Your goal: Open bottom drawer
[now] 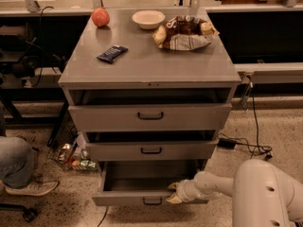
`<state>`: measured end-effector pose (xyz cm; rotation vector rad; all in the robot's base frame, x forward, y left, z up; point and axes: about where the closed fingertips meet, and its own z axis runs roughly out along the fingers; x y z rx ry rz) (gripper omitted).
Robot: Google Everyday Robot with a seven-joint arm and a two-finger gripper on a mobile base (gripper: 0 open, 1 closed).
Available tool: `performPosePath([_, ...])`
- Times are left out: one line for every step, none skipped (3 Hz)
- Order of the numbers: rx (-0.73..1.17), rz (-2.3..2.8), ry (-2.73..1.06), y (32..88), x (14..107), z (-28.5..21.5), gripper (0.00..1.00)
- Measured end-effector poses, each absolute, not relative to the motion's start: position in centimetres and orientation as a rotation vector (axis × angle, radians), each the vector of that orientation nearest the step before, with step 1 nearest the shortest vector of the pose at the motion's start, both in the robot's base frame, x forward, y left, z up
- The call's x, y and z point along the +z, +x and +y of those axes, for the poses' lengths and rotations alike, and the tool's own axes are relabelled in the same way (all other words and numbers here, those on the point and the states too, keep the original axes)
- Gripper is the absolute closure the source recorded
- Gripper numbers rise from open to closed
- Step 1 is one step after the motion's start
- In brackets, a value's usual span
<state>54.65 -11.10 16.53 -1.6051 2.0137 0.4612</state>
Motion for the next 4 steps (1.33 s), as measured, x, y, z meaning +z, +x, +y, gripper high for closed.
performPosePath([0.479,2.044,-1.569,52.7,16.1,-11.0,1.00])
performPosePath([0.479,2.045,-1.569,52.7,16.5,-11.0,1.00])
performPosePath([0.500,2.078,-1.526,50.1,16.0,-10.8,1.00])
performPosePath([0.508,2.090,-1.510,49.5,16.3,-10.7,1.00])
